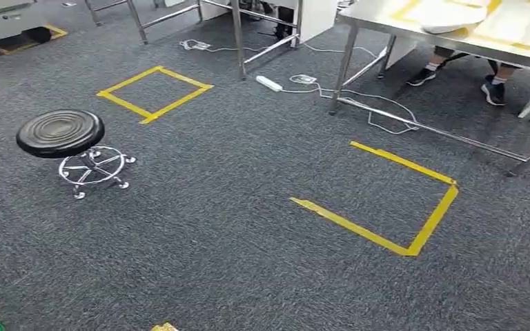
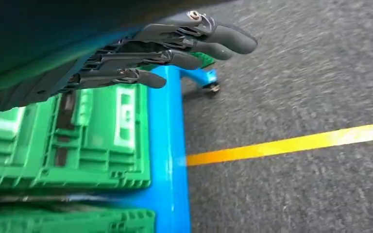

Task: Take the parts from the cabinet and place them on the table.

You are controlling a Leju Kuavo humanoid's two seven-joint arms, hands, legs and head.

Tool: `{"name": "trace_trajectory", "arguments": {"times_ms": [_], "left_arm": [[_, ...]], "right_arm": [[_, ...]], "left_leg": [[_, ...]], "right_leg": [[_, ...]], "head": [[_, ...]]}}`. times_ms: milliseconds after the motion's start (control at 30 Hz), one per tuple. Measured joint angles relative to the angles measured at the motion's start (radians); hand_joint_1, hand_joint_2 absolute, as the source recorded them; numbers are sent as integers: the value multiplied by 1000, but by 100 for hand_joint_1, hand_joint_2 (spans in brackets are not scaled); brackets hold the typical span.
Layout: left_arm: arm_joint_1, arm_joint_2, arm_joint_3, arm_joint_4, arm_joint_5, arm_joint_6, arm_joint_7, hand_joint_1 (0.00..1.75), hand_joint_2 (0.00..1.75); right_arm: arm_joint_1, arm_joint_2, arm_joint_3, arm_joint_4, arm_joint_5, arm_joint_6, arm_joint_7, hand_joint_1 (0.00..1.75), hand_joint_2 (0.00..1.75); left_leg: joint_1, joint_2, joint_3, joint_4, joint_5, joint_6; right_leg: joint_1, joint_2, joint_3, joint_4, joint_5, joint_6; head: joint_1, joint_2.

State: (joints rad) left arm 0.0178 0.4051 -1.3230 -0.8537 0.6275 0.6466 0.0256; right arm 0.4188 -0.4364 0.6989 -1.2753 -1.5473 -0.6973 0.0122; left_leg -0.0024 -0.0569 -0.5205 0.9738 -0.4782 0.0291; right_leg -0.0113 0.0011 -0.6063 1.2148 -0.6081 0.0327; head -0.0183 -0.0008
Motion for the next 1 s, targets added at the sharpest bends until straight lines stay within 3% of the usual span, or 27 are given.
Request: {"name": "trace_trajectory", "arguments": {"times_ms": [33, 67, 100, 167, 233, 267, 300, 333, 400, 433, 467, 500, 533, 567, 600, 633, 733, 767, 800, 833, 900, 933, 967, 1000], "left_arm": [[-1, -1, -1, 1, 4, 0, -2, 0, 0], [-4, -2, -2, 1, 11, 0, -4, 0, 0], [-9, -2, -5, 1, 19, 0, -5, 0, 0], [-14, -3, -13, 2, 30, 0, -8, 0, 0], [-11, -3, -17, 5, 42, 0, -8, 0, 0], [-10, -4, -18, 5, 52, -2, -8, 0, 0], [-12, -4, -18, 6, 60, -5, -8, 0, 0], [-18, -5, -18, 9, 68, -7, -8, 0, 0], [-23, -8, -18, 13, 87, -13, -15, 0, 0], [-23, -10, -18, 16, 94, -15, -18, 0, 0], [-20, -12, -18, 19, 100, -16, -20, 0, 0], [-19, -13, -18, 22, 108, -18, -23, 0, 0], [-19, -13, -18, 26, 114, -19, -26, 0, 0], [-20, -13, -17, 28, 119, -21, -29, 0, 0], [-25, -15, -16, 31, 129, -25, -34, 0, 0], [-28, -16, -15, 35, 135, -27, -37, 0, 0], [-22, -18, -15, 45, 142, -33, -40, 0, 0], [-22, -18, -15, 47, 142, -33, -41, 0, 0], [-23, -18, -15, 48, 144, -34, -42, 0, 0], [-27, -18, -15, 50, 145, -36, -43, 0, 0], [-32, -21, -15, 55, 146, -42, -43, 0, 0], [-32, -23, -15, 56, 148, -46, -43, 0, 0], [-32, -26, -15, 60, 151, -50, -43, 0, 0], [-32, -26, -15, 63, 156, -55, -43, 0, 0]], "right_arm": [[0, 0, 0, 1, 0, 0, 0, 0, 0], [0, 0, 0, 4, 0, 0, 0, 0, 0], [-1, 0, 1, 8, 0, 0, 0, 0, 0], [-3, 1, 3, 12, 0, 0, 0, 0, 0], [-8, 1, 4, 16, 0, 0, 0, 0, 0], [-10, 1, 5, 18, 0, 0, 0, 0, 0], [-9, 1, 5, 19, 0, 0, 0, 0, 0], [-7, 2, 6, 21, 0, 0, -1, 0, 0], [-8, 3, 7, 25, 0, 0, -1, 0, 0], [-8, 3, 7, 27, 0, 0, -1, 0, 0], [-9, 3, 7, 29, 0, 0, -1, 0, 0], [-11, 4, 7, 30, 0, 0, -1, 0, 0], [-13, 5, 7, 32, 0, 0, -1, 0, 0], [-15, 6, 8, 34, 0, 0, -1, 0, 0], [-16, 7, 9, 35, 0, 0, -1, 0, 0], [-18, 8, 11, 39, 0, 0, -1, 0, 0], [-32, 8, 14, 45, 0, 0, -1, 0, 0], [-34, 8, 14, 46, 0, 0, 0, 0, 0], [-34, 8, 14, 48, 0, 0, 0, 0, 0], [-33, 8, 15, 49, 0, 0, 0, 0, 0], [-33, 8, 15, 57, 0, 0, 0, 0, 0], [-33, 8, 16, 60, 0, 0, 0, 0, 0], [-33, 9, 16, 61, 0, 0, 0, 0, 0], [-33, 9, 17, 63, 0, 0, 0, 0, 0]], "left_leg": [[0, -13, 2, 2, 0, -2], [1, -27, 2, 4, -1, -5], [-5, -40, -3, 11, -4, -13], [4, -63, -17, 11, 1, -28], [9, -88, -21, 9, 7, -44], [10, -55, -24, 24, -3, -43], [6, 2, -42, 59, -33, -48], [7, 27, -76, 129, -75, -54], [12, 43, -150, 282, -141, -62], [13, 45, -167, 318, -145, -64], [14, 46, -159, 308, -125, -66], [15, 50, -134, 261, -90, -66], [15, 61, -90, 178, -48, -65], [14, 89, -38, 86, -13, -62], [9, 144, -6, 25, -14, -57], [5, 127, -6, 22, -9, -45], [-1, 96, -15, 23, -8, -29], [8, 84, -6, 8, 1, -17], [7, 76, -6, 6, 3, -12], [6, 64, -9, 7, 4, -8], [4, 40, -11, 7, 4, -5], [2, 27, -10, 8, 3, -4], [1, 13, -9, 8, 3, -4], [0, -1, -7, 8, 3, -5]], "right_leg": [[-3, 15, 39, -89, 50, 0], [-8, 55, 79, -175, 90, -2], [-11, 103, 94, -210, 78, -4], [-5, 81, 97, -218, 72, -16], [-2, 57, 109, -224, 79, -34], [-7, 38, 112, -232, 86, -42], [-5, 27, 114, -235, 86, -46], [-3, 10, 114, -235, 86, -48], [0, -24, 111, -235, 83, -52], [1, -39, 103, -234, 81, -53], [2, -54, 106, -234, 77, -52], [2, -67, 109, -234, 74, -51], [2, -81, 114, -234, 70, -48], [2, -94, 120, -234, 67, -45], [7, -107, 126, -233, 61, -38], [11, -116, 127, -229, 54, -30], [7, -145, 148, -237, 55, -14], [3, -138, 140, -232, 44, -8], [1, -72, 131, -203, 21, -4], [0, -33, 100, -140, -14, -4], [0, -5, 14, 26, -77, -3], [0, -3, -20, 79, -84, -4], [0, -3, -32, 81, -62, -5], [0, -2, -21, 38, -21, -8]], "head": [[0, 0], [1, 0], [0, 0], [-4, 0], [-4, 0], [-5, 0], [-11, 0], [-14, 0], [-13, 0], [-13, 0], [-13, 0], [-14, 0], [-14, 0], [-13, 0], [-15, 0], [-13, 0], [-11, 0], [-12, 0], [-5, 0], [-3, 0], [-2, 0], [-2, 0], [-3, 0], [-3, 0]]}}
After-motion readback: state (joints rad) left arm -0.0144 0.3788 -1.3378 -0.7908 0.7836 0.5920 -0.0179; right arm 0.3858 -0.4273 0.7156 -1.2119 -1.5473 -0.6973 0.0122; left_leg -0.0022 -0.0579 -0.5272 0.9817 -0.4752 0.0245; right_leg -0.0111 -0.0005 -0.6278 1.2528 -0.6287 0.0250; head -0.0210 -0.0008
